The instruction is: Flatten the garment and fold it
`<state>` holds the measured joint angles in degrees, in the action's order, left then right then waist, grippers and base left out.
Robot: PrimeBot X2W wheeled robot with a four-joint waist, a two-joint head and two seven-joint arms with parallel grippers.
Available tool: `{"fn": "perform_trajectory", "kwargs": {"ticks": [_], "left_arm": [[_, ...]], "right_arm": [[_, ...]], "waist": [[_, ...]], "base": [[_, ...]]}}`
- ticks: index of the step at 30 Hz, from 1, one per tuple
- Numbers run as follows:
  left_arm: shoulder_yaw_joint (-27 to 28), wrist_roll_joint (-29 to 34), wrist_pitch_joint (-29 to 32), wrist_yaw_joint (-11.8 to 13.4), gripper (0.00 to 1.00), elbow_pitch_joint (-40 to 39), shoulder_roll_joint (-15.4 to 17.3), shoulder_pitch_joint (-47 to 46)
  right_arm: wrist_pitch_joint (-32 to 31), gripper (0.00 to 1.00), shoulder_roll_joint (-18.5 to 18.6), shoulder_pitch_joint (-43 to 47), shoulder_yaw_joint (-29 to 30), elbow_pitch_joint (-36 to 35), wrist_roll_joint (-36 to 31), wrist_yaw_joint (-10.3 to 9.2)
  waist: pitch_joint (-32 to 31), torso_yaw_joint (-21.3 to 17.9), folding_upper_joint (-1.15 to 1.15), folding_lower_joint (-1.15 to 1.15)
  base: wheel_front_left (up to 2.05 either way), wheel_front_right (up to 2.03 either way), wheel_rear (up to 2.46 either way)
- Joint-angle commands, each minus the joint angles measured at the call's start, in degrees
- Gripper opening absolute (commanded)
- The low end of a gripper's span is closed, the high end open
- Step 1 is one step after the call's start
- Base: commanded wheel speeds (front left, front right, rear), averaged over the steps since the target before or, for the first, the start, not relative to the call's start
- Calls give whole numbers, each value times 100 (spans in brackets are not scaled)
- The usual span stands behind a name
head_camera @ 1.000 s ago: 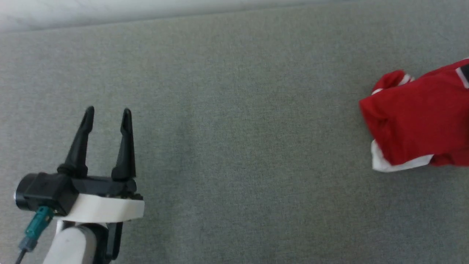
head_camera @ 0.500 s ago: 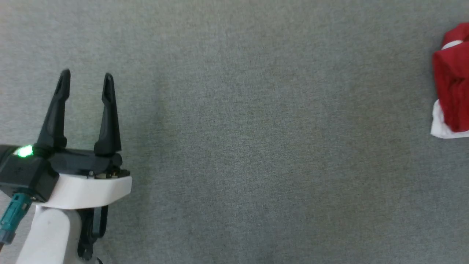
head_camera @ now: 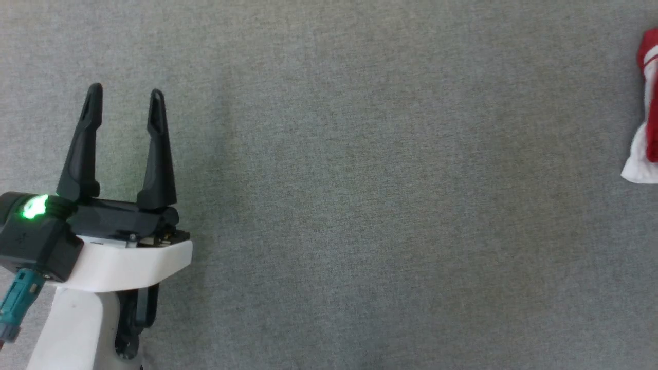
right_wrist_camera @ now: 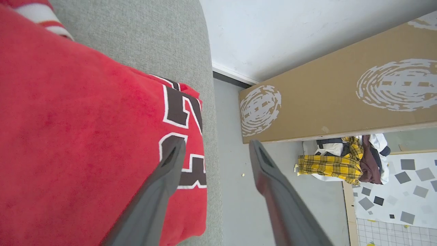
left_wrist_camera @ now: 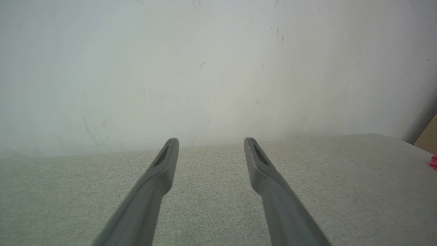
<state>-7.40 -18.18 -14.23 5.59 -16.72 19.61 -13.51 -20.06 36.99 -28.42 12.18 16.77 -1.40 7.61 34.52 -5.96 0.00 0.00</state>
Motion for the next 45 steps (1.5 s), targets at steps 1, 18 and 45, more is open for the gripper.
{"fn": "perform_trajectory", "kwargs": {"ticks": [1,18,45], "left_arm": [[4,0,-46,-25,100,36,-25,-48],[131,149,-75,83,100,515,-515,815],[-89,197,-62,-145,100,1488,-851,1896]], "right_arm": [[119,100,-51,-93,37,112,-28,-12],[1785,100,-2013,1473,-128,-636,363,-12],[2820,100,-3395,2971,-670,-1428,160,-12]], "waist": [[-98,-10,0,0],[-1623,53,0,0],[-3440,429,0,0]], "base": [[0,0,0],[0,0,0],[0,0,0]]}}
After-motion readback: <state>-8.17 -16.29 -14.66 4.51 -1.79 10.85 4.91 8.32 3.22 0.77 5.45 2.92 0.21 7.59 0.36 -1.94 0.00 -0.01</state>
